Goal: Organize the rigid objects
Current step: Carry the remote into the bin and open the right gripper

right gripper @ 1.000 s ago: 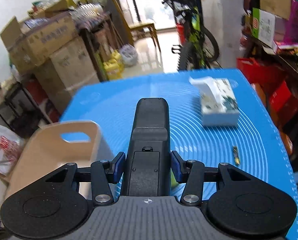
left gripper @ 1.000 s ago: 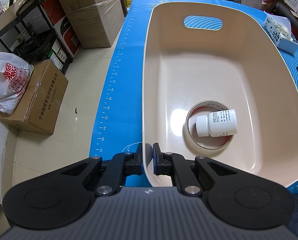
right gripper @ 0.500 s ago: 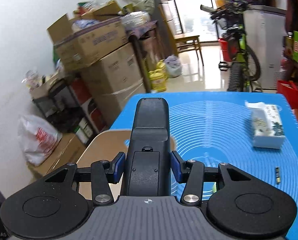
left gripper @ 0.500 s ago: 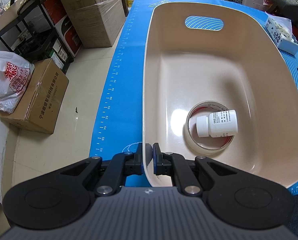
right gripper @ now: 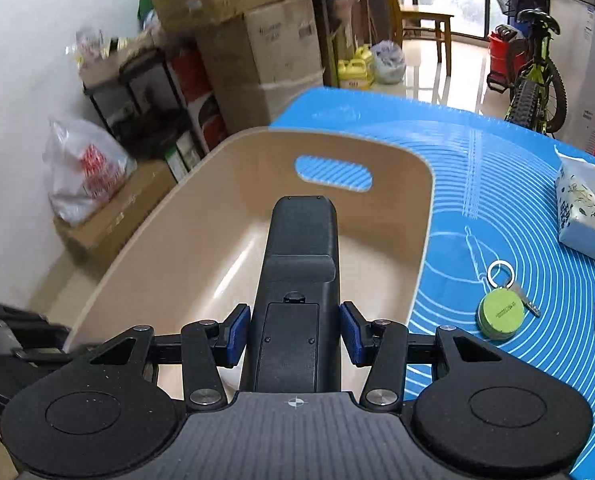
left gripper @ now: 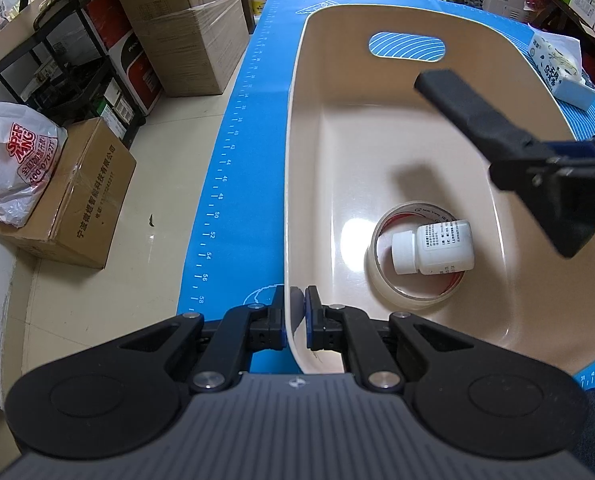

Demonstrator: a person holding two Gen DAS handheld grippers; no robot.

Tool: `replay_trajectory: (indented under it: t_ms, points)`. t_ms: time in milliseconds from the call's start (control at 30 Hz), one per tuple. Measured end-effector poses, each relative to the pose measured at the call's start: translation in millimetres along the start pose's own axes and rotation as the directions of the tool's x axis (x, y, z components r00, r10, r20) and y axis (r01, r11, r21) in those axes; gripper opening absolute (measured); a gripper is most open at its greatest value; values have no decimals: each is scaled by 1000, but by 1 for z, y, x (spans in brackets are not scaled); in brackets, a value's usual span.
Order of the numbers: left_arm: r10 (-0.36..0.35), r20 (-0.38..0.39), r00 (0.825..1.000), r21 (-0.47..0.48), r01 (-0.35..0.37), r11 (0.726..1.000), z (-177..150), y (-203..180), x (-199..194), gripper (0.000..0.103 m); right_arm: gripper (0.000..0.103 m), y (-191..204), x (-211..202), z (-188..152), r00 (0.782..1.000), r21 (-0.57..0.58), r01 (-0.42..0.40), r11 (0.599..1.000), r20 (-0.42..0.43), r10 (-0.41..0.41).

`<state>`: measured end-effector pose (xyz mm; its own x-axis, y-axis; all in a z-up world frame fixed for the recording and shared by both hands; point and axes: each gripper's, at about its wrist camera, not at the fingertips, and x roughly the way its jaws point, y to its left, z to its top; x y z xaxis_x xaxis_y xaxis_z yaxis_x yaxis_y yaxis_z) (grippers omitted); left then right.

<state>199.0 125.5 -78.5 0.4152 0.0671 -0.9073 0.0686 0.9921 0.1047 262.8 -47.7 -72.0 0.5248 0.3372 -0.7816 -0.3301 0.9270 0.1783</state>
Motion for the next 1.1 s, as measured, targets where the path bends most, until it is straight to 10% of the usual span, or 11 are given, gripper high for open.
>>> replay_trajectory:
  t_ms: [600, 1100]
  points:
    - [-2, 1, 1000, 0, 2, 1000, 1, -1, 2, 9, 52, 12, 13, -9, 997, -73, 1, 997, -73, -6]
    - [-2, 3, 1000, -3, 2, 1000, 1, 0, 2, 9, 75, -20, -22, 8, 998, 83, -61, 995, 36, 58]
